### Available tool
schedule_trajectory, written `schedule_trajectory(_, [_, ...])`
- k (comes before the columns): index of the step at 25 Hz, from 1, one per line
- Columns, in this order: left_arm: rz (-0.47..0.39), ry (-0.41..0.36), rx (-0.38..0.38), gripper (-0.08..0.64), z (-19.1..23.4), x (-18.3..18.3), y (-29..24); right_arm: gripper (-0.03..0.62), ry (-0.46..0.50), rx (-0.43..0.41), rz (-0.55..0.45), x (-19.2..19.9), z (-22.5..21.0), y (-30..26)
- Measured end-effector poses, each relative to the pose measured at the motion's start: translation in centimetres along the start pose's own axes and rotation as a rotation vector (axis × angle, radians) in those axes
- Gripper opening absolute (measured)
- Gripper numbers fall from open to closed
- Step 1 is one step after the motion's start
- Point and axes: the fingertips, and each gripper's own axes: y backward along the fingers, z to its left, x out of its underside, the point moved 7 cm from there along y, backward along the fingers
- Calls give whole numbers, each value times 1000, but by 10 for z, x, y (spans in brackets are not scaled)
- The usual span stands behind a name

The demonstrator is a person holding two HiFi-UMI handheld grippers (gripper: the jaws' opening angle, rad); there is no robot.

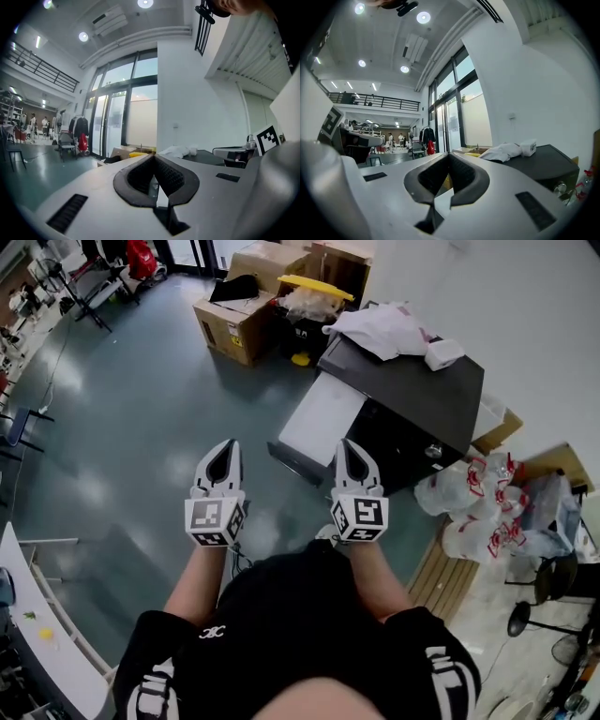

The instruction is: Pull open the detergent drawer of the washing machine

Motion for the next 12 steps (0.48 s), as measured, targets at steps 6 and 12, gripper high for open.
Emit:
schedule_trajectory(6, [21,24,24,2,-2,6,33,2,4,22,-4,-3,19,30])
schedule_trajectory(12, [41,-3,40,2,-2,14,66,2,7,30,3,3,43,61])
